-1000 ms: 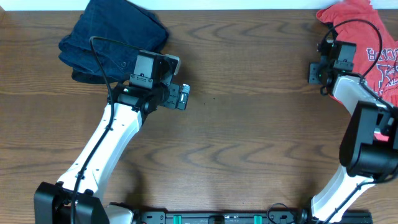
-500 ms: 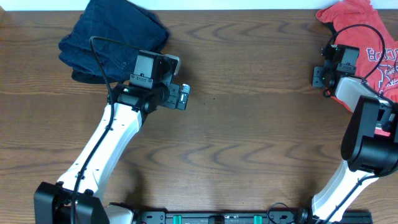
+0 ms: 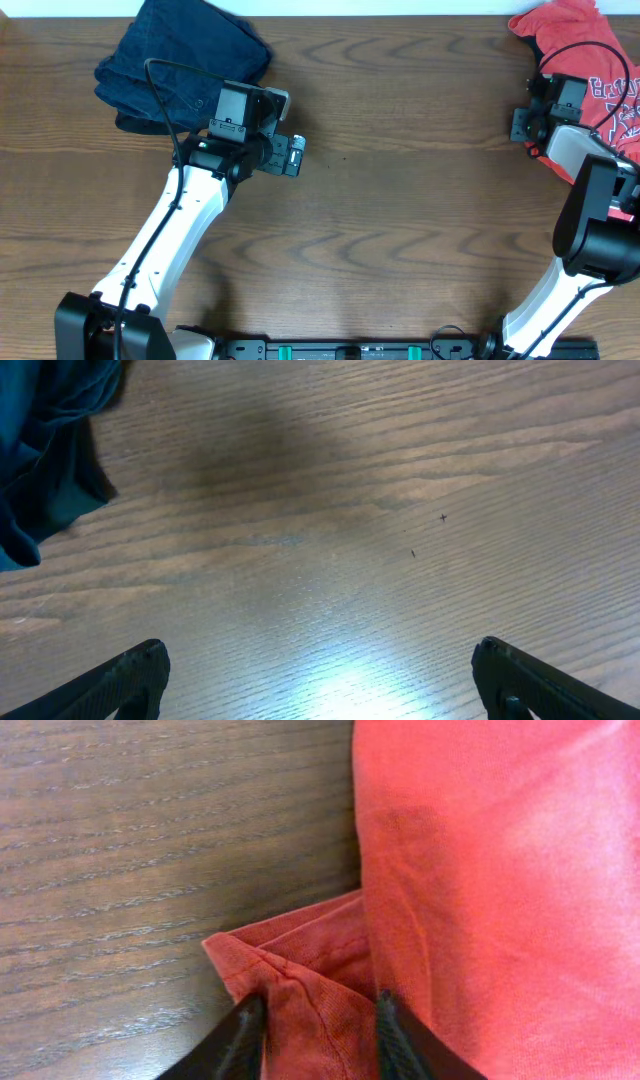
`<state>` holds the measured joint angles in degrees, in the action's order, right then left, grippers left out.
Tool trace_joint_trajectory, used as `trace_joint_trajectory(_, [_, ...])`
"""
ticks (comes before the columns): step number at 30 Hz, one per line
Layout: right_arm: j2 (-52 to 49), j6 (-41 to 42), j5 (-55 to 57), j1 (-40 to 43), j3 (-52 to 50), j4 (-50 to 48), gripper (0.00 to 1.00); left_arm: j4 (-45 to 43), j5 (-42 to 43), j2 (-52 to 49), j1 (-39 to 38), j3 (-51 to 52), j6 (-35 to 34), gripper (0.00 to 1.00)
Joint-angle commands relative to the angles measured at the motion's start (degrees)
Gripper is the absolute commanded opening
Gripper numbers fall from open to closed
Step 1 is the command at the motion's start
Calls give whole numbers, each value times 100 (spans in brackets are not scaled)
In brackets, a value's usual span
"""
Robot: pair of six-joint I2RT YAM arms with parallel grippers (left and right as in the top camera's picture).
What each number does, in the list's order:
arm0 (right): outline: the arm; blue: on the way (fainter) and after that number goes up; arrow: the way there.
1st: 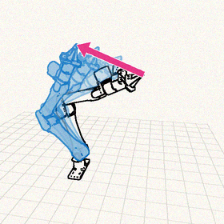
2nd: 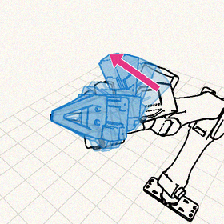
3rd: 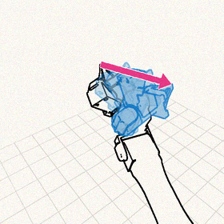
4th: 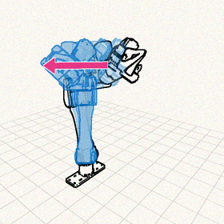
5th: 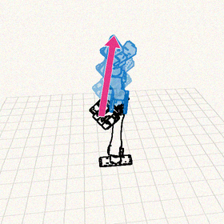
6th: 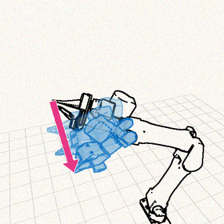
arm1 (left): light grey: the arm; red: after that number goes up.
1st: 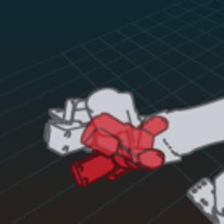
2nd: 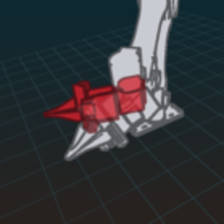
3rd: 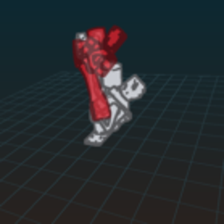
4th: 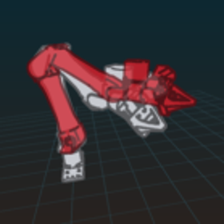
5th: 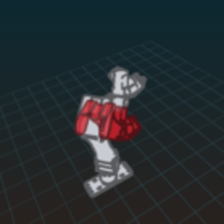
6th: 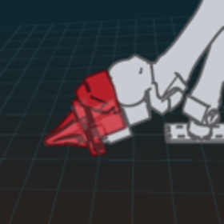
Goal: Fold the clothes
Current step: 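Lift the red t-shirt with the right gripper and drop it mid-table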
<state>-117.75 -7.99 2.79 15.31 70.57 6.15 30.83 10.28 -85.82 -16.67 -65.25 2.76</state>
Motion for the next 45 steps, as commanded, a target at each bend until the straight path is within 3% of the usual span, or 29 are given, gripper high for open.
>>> trace_joint_trajectory(1, [-153,22,-39,81,92,-7,29,11,-48,-35,-20,-70,-31,98])
trace_joint_trajectory(6, [-271,22,-352,81,92,48,26,13,-48,-35,-20,-70,-31,98])
trace_joint_trajectory(9, [-286,22,-505,79,92,68,15,13,-48,-35,-20,-70,-31,98])
trace_joint_trajectory(10, [-282,22,-518,74,92,68,2,13,-50,-35,-20,-70,-31,98])
trace_joint_trajectory(11, [-262,24,-518,74,94,74,1,13,-48,-35,-20,-70,-31,98])
trace_joint_trajectory(17, [240,24,-518,74,107,247,1,13,-50,-35,-20,-70,-31,98])
trace_joint_trajectory(31, [3270,570,-1530,-181,107,1078,1,-109,-52,24,-7,-79,-31,98])
trace_joint_trajectory(36, [4015,885,-1703,-758,109,1305,1,-168,-59,313,96,-79,-57,98])
trace_joint_trajectory(45, [4533,1180,-1694,-2763,614,2282,1,-85,-94,1043,883,-79,-313,98])
